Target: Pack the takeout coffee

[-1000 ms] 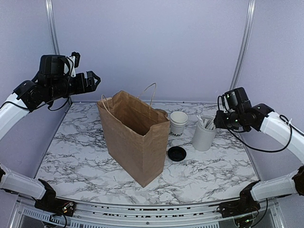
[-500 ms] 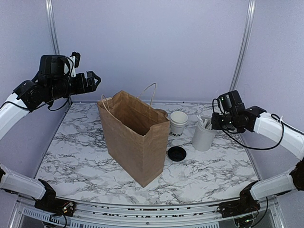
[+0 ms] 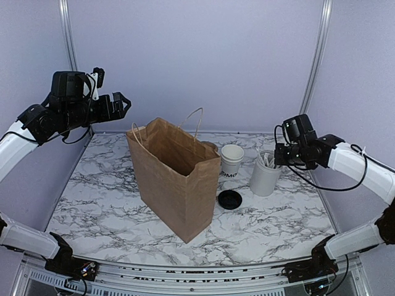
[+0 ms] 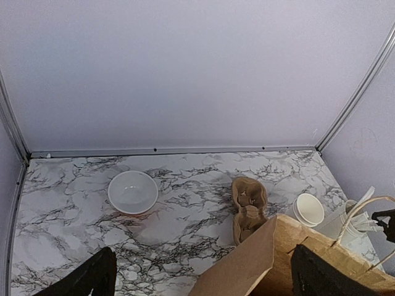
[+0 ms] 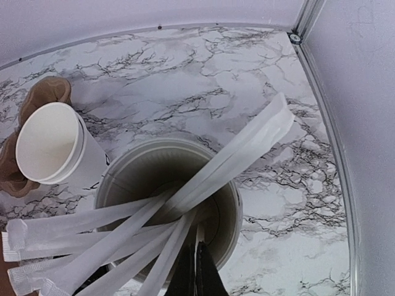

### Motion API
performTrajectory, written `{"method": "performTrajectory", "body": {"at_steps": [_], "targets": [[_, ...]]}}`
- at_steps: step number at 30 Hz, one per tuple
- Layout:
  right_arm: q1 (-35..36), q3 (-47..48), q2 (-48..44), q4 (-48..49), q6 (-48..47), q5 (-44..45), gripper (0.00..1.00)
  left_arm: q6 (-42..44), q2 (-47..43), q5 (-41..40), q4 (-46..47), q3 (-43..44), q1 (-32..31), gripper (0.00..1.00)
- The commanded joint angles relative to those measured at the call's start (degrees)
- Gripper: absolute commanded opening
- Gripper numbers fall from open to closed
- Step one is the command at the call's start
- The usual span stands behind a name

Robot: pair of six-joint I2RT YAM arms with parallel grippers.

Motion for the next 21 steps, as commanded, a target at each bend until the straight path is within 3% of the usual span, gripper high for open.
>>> {"method": "performTrajectory", "body": {"at_steps": [1, 21], "targets": [[-0.6, 6.1, 0.5, -3.2, -0.8, 1.1, 0.0, -0.1, 0.2, 0.4, 1.7, 0.5, 0.3, 0.99], [-0.3, 17.1, 0.6, -15.2, -2.6, -2.1, 0.0, 0.3, 0.5, 1.9, 2.2, 0.0, 0.4, 0.99]]}}
